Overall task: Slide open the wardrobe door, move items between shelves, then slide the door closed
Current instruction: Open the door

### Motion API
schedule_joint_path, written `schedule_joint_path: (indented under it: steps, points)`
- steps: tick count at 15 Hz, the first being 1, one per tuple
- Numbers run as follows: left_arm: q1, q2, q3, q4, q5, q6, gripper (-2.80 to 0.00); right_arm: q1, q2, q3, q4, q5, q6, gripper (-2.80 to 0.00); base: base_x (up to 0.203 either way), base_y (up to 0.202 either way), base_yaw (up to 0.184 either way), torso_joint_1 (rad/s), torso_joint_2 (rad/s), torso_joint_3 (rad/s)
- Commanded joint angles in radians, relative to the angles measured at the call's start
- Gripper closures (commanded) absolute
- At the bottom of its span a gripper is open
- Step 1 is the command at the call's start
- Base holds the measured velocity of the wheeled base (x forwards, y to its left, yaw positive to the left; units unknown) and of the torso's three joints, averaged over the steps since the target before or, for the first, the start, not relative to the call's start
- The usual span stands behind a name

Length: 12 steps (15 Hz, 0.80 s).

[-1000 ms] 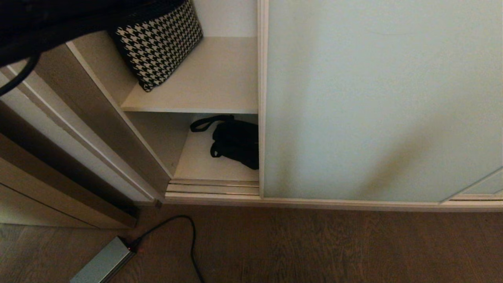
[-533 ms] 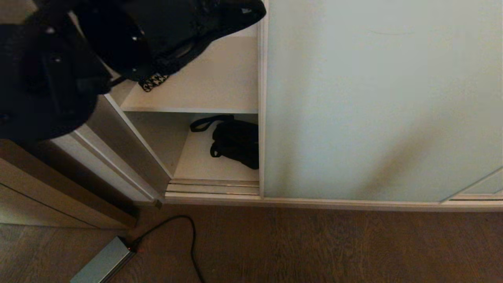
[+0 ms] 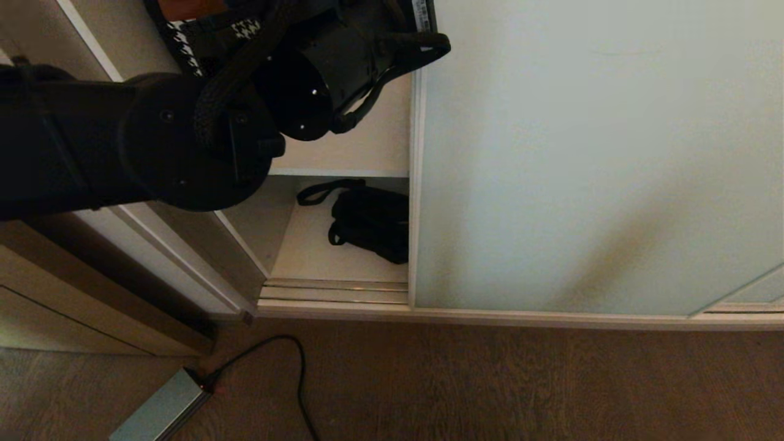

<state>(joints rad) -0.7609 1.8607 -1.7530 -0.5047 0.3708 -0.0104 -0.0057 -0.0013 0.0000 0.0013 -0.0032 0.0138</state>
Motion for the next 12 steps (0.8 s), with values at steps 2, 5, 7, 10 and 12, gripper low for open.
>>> schedule_joint_path:
  steps: [2,5,7,10,12]
  points:
    - [-0.026,0.03,-0.011,0.0,-0.009,0.0,0.0,0.0,0.0,0.0,-0.001,0.0,0.0,0.0,0.0,0.0,0.0,0.0,0.0,0.0]
    - [-0.075,0.045,-0.028,0.001,-0.01,0.0,0.0,0.0,0.0,0.0,0.0,0.0,0.0,0.0,0.0,0.0,0.0,0.0,0.0,0.0]
    - [-0.097,0.068,-0.045,0.0,-0.01,0.0,0.0,0.0,0.0,0.002,0.0,0.0,0.0,0.0,0.0,0.0,0.0,0.0,0.0,0.0]
    - [-0.137,0.125,-0.107,0.0,-0.009,0.001,0.0,0.0,0.0,0.0,-0.001,0.0,0.0,0.0,0.0,0.0,0.0,0.0,0.0,0.0]
    - [-0.136,0.111,-0.11,-0.011,-0.001,0.002,0.0,0.0,0.0,0.0,0.0,0.0,0.0,0.0,0.0,0.0,0.0,0.0,0.0,0.0]
